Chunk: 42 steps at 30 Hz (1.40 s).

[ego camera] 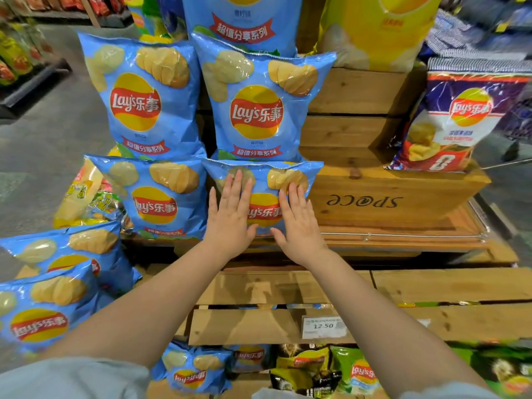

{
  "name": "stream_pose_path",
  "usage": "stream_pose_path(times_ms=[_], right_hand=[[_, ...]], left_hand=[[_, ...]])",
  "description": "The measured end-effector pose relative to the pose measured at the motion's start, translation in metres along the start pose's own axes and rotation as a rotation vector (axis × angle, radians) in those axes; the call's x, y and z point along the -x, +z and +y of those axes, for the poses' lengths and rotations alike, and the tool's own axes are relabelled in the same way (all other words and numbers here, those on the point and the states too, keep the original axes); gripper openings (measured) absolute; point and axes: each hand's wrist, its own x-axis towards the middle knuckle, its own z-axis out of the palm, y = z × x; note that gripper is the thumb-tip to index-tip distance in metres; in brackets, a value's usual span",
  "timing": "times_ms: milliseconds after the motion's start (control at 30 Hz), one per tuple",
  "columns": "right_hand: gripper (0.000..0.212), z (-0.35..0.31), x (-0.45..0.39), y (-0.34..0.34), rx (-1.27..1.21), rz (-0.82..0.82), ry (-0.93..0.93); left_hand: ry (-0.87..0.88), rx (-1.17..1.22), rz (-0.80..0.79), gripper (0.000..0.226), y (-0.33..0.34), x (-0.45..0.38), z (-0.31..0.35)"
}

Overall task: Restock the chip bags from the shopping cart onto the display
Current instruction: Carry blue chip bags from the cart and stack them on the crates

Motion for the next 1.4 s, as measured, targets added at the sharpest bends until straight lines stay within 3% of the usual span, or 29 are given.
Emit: stream_pose_path(times_ms=[100, 200, 267, 367, 633, 833, 1067, 1233, 1400], right_hand=[[0.065, -0.01, 0.014, -0.013, -0.071, 0.003, 0.054], [0.055, -0.023, 0.038, -0.038, -0.326, 0.004, 0.089], [0.052, -0.036, 0.06, -0.057, -0.514, 0.023, 0.11], [0.051, -0.06, 0.094, -0.083, -0.715, 0.031, 0.14], [0.051, -0.126, 0.202, -0.106, -0.509, 0.114, 0.042], [0.05, -0.165, 0.287, -0.082, -0.358, 0.271, 0.143], [0.053, -0.155, 0.399, -0.089, -0.232, 0.338, 0.31], [0.056, -0.129, 0.465, -0.091, -0.254, 0.426, 0.483], [0.06, -0.082, 0.556, -0.1, -0.187, 0.5, 0.616]], left_hand=[[-0.01, 0.077, -0.054, 0.083, -0.02, 0.007, 0.01], [0.045, 0.318, -0.064, 0.058, -0.055, 0.014, 0.011], [0.107, 0.43, -0.133, 0.051, -0.08, 0.024, 0.009], [0.232, 0.501, -0.107, 0.049, -0.112, 0.048, 0.006], [0.511, 0.611, -0.151, 0.056, -0.153, 0.145, -0.022], [0.728, 0.677, -0.222, 0.059, -0.153, 0.194, -0.015], [1.135, 0.661, -0.332, 0.052, -0.142, 0.23, 0.065], [1.224, 0.702, -0.339, 0.053, -0.143, 0.259, 0.156], [1.231, 0.727, -0.447, 0.057, -0.138, 0.299, 0.261]])
